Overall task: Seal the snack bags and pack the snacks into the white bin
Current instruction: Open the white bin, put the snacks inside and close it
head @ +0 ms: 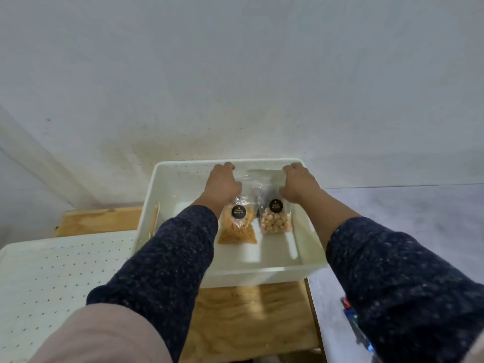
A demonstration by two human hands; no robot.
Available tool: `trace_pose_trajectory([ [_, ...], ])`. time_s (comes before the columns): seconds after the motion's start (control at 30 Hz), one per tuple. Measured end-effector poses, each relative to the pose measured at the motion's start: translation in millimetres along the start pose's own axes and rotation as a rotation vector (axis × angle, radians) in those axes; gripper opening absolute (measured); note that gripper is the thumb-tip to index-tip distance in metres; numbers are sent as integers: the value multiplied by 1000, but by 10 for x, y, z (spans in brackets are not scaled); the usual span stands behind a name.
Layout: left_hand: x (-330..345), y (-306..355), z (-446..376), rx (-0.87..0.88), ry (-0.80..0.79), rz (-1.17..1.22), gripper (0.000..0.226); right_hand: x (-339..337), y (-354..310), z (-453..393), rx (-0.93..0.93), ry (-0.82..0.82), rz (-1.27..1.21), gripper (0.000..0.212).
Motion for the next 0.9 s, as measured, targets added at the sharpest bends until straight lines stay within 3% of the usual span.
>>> trace_pose_trajectory([
  [0.2,-171,577,191,94,49,-207,38,-542,13,197,-103,120,67,49],
  [0.4,-149,1133,517,174,125,-252,34,-948,376,506,-201,213,75,40],
  [0.9,977,2146,1642,162,78,-252,36,-924,1943,1375,-233,159,58,38],
])
Point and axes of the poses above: each hand's wrist, its own z-axis away from the middle knuckle, its own x-axis out of the palm, y = z × x, the point moved 7 cm from there along -z, towards the middle knuckle, and after that the axes turned 1 degree about y, right-handed, at the moved point
